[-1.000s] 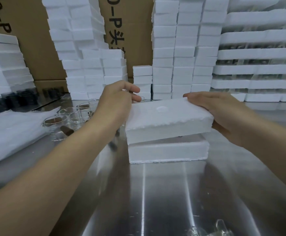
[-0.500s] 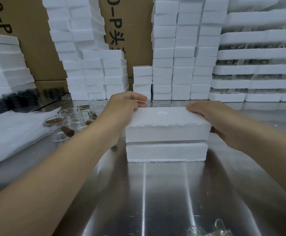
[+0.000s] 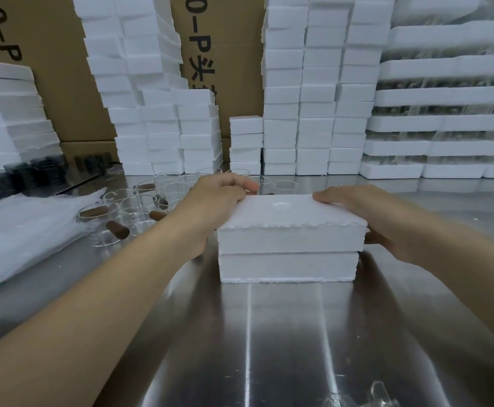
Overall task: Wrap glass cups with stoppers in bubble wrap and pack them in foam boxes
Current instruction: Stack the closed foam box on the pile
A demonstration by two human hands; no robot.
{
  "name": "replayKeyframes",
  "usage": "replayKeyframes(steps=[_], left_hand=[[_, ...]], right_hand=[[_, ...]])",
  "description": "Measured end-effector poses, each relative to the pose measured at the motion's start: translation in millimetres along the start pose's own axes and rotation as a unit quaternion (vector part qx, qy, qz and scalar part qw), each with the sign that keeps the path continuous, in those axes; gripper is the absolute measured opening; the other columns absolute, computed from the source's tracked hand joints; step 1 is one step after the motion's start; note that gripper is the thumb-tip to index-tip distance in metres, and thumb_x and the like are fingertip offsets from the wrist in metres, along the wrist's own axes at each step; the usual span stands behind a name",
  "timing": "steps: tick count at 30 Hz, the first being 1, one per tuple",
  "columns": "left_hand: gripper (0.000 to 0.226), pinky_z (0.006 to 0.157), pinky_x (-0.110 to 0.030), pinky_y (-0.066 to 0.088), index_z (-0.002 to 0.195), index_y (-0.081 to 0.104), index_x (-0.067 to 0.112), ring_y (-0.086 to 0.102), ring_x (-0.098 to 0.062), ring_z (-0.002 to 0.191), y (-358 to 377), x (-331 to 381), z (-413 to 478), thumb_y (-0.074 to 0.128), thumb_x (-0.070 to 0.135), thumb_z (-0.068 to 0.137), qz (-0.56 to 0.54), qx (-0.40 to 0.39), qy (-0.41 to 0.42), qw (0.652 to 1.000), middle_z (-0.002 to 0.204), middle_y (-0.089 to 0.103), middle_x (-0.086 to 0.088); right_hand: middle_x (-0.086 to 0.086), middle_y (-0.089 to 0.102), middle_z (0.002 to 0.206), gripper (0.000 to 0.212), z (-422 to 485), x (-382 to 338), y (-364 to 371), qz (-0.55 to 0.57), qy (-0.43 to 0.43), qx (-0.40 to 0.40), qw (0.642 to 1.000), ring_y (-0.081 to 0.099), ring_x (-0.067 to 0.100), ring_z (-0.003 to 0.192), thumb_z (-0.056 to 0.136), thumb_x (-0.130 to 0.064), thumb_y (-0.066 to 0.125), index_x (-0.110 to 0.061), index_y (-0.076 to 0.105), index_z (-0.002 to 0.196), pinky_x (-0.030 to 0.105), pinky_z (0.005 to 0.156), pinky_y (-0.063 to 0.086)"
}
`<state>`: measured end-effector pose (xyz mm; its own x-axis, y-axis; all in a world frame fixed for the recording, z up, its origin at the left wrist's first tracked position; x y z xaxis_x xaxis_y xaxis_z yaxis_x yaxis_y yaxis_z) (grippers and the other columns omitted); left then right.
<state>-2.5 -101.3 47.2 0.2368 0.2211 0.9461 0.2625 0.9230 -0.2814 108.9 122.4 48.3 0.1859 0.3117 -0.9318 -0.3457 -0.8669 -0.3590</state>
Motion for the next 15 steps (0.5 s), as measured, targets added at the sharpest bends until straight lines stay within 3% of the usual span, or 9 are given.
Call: replayKeyframes(steps=[8,12,15], left_hand=[[0.031,0.11,-0.05,0.055,0.089,0.084,0.029,0.073,-0.028,0.116,1,-3,3,0.062,0.012,0.102,0.011,0.004,0.021,1.0,0.11,0.082,0.005],[0.016,0.109,-0.04,0.055,0.1,0.084,0.029,0.073,-0.023,0.116,0,1,1,0.068,0.025,0.102,0.022,-0.017,0.02,0.999,0.114,0.081,0.005],[0.018,0.092,-0.031,0.053,0.108,0.081,0.029,0.074,-0.018,0.111,-8,9,-3,0.074,0.04,0.096,-0.01,-0.029,-0.018,0.999,0.107,0.083,0.01]], right_hand=[[-0.005,0.068,0.074,0.046,-3,0,0,-0.004,-0.006,-0.019,1.0,0.062,0.011,0.061,0.079,-0.062,0.081,-0.021,0.068,0.096,0.028,0.061,0.045],[-0.007,0.073,0.076,0.045,-8,1,0,0.011,-0.004,-0.048,0.999,0.064,0.008,0.058,0.077,-0.065,0.08,-0.024,0.076,0.094,0.027,0.06,0.046],[-0.006,0.08,0.089,0.055,-2,2,1,0.029,0.003,-0.045,0.999,0.074,0.01,0.07,0.063,-0.079,0.08,-0.036,0.083,0.097,0.032,0.069,0.052]])
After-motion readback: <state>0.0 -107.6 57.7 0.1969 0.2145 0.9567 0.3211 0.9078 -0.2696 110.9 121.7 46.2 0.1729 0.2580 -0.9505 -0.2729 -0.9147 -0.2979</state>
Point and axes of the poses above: each hand's wrist, its own z-axis towards the middle knuckle, its own y-axis out of the palm, x = y × z, the point moved 2 cm from there along z, towards the middle knuckle
